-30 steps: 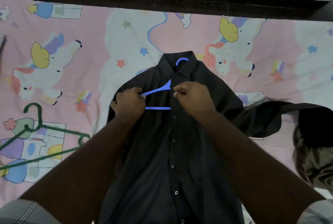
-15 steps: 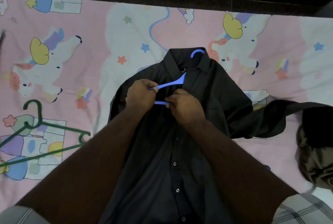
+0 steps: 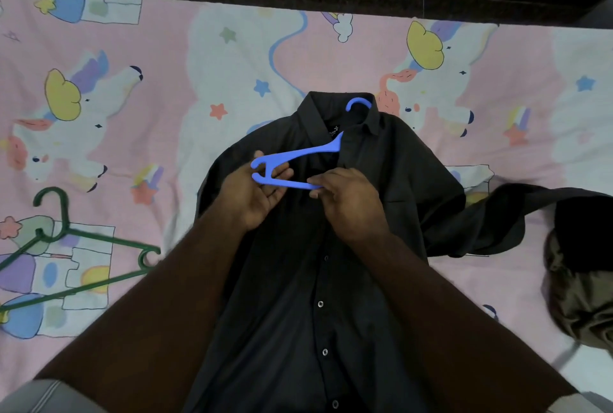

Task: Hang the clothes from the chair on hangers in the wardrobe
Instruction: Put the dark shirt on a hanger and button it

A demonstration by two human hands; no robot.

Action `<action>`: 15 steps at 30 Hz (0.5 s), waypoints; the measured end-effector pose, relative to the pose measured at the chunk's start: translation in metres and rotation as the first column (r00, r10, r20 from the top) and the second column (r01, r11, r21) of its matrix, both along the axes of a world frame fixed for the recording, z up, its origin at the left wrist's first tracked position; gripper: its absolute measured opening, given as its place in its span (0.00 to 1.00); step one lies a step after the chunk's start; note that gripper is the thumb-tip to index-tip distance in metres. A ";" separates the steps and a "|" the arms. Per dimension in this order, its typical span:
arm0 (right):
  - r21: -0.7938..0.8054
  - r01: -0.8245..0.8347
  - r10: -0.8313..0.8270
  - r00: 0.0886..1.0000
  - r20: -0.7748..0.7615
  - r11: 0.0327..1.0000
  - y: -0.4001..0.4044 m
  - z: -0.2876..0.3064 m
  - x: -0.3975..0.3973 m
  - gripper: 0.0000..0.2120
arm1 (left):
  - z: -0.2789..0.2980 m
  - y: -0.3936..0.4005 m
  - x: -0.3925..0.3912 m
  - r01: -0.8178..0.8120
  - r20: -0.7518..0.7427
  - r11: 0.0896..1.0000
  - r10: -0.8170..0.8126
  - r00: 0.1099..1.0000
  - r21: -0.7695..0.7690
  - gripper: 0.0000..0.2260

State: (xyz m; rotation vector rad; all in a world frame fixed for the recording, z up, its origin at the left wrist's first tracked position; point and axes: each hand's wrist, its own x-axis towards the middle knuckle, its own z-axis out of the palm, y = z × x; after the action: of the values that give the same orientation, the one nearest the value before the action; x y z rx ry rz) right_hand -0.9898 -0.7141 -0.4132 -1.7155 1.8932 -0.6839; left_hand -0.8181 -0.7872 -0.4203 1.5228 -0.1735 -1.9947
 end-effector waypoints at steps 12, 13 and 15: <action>-0.088 0.045 -0.040 0.997 0.058 0.995 0.014 -0.001 -0.004 0.11 | -0.020 0.019 -0.067 0.893 0.938 0.450 -0.301 0.169 -0.017 0.08; -0.092 0.043 -0.038 0.998 0.055 0.995 0.015 -0.001 -0.004 0.11 | -0.022 0.018 -0.068 0.901 0.954 0.433 -0.262 0.148 -0.021 0.09; -0.099 0.042 -0.037 0.998 0.050 0.994 0.015 -0.001 -0.005 0.11 | -0.023 0.021 -0.069 0.929 0.966 0.369 -0.240 0.092 0.003 0.10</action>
State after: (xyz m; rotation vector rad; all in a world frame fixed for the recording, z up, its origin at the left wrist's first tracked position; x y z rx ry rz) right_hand -0.9944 -0.6989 -0.4145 -1.7102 1.8934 -0.8411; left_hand -0.8871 -0.7666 -0.4438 1.9253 -2.1993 -0.9828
